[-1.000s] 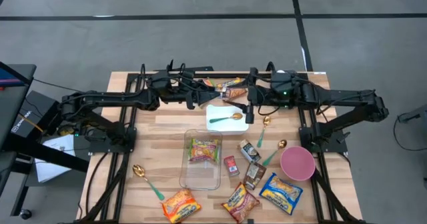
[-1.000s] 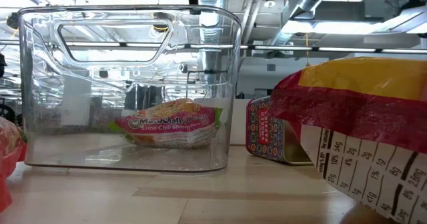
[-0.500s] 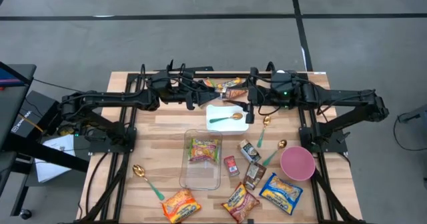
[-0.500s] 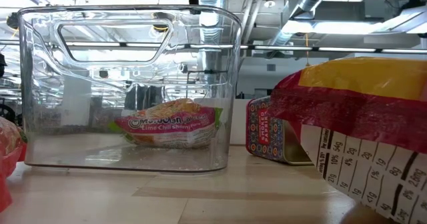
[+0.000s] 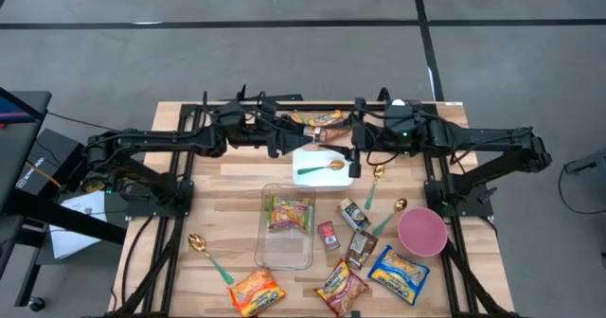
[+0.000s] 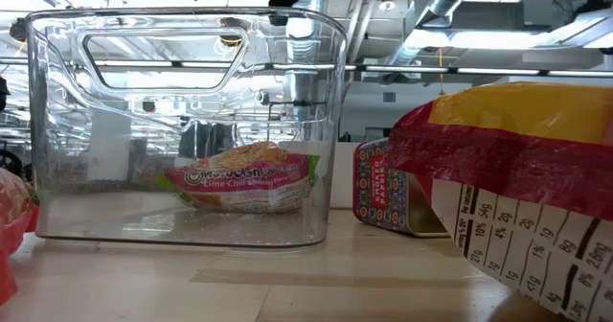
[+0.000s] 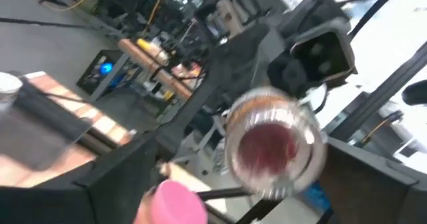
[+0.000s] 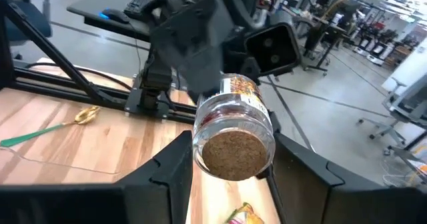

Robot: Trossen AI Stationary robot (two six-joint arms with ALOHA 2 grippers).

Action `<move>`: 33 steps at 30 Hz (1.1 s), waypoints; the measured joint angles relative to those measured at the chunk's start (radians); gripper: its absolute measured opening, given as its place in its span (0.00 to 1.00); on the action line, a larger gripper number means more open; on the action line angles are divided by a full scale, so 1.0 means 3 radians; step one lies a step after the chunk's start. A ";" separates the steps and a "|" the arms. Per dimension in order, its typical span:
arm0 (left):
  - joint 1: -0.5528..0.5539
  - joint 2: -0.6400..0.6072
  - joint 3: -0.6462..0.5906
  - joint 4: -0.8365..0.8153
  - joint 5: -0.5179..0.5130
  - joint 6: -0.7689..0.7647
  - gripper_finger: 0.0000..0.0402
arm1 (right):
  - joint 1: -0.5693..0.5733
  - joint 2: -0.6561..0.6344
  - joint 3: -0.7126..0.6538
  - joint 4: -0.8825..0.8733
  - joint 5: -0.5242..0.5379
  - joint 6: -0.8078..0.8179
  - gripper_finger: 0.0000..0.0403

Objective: Pick & Place Food Item
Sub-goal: Put the brown spice bottle into the black bin

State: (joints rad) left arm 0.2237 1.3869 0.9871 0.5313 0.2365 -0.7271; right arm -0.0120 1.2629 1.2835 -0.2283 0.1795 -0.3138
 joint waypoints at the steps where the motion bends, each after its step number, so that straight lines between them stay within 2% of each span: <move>1: 0.0009 -0.0010 0.0000 -0.0077 0.0005 0.0069 0.97 | 0.0000 0.0000 0.0000 -0.0014 0.0016 0.0010 0.41; 5: 0.0059 -0.0037 0.0000 -0.0194 0.0104 0.0253 0.96 | -0.0008 -0.0003 0.0089 -0.0335 0.0020 0.0144 0.41; 11: 0.0135 -0.0082 -0.0001 -0.0427 0.0854 0.0348 0.95 | -0.0008 -0.0024 0.0227 -0.0805 0.0137 0.0392 0.41; 14: 0.0104 -0.0092 -0.0001 -0.0714 0.1060 0.0452 0.95 | -0.0008 -0.0056 0.0327 -0.1189 0.0282 0.0651 0.41; 20: 0.0019 -0.0090 -0.0003 -0.1112 0.1125 0.0620 0.92 | -0.0023 -0.0064 0.0437 -0.2122 0.0374 0.1554 0.41; 26: -0.0030 -0.0090 -0.0003 -0.1141 0.1125 0.0653 0.89 | -0.0139 -0.0062 0.0435 -0.3102 0.0317 0.2544 0.41; 33: -0.0034 -0.0090 -0.0003 -0.1139 0.1109 0.0649 0.85 | -0.0466 -0.0062 0.0435 -0.3872 0.0154 0.3108 0.41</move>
State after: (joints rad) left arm 0.2134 1.3598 0.9863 0.1895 0.5692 -0.5322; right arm -0.1519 1.2442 1.4139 -1.3898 0.2258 0.6186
